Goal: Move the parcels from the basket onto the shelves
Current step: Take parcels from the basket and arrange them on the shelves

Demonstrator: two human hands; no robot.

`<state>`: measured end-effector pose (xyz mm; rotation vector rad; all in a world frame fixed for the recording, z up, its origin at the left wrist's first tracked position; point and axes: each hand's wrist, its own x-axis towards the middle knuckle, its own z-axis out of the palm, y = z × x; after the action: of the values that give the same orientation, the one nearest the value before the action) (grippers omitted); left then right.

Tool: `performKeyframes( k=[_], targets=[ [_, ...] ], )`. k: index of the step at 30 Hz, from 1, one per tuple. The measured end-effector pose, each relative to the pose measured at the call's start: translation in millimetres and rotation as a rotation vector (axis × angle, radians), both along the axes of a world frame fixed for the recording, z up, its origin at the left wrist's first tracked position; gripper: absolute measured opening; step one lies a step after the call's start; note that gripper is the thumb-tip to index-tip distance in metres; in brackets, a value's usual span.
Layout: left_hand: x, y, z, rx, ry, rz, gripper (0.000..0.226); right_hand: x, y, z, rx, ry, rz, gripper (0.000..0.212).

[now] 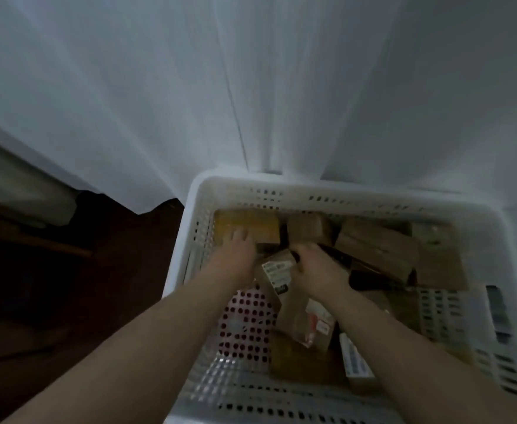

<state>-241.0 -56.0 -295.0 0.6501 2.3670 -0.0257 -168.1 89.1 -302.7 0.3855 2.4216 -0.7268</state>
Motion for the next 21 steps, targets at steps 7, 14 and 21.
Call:
performKeyframes(
  k=[7,14,21],
  targets=[
    [-47.3,33.1,-101.8,-0.080,0.077,0.035,0.098,-35.5,6.1,-64.9,0.011,0.110,0.011,0.041],
    [-48.4,26.3,-146.2,-0.091,0.213,0.012,0.111,-25.7,17.4,-92.4,-0.004,0.143,-0.010,0.044],
    [-41.7,21.7,-114.4,-0.042,0.295,0.039,0.089,-10.5,18.9,-78.1,-0.072,0.133,-0.144,0.042]
  ],
)
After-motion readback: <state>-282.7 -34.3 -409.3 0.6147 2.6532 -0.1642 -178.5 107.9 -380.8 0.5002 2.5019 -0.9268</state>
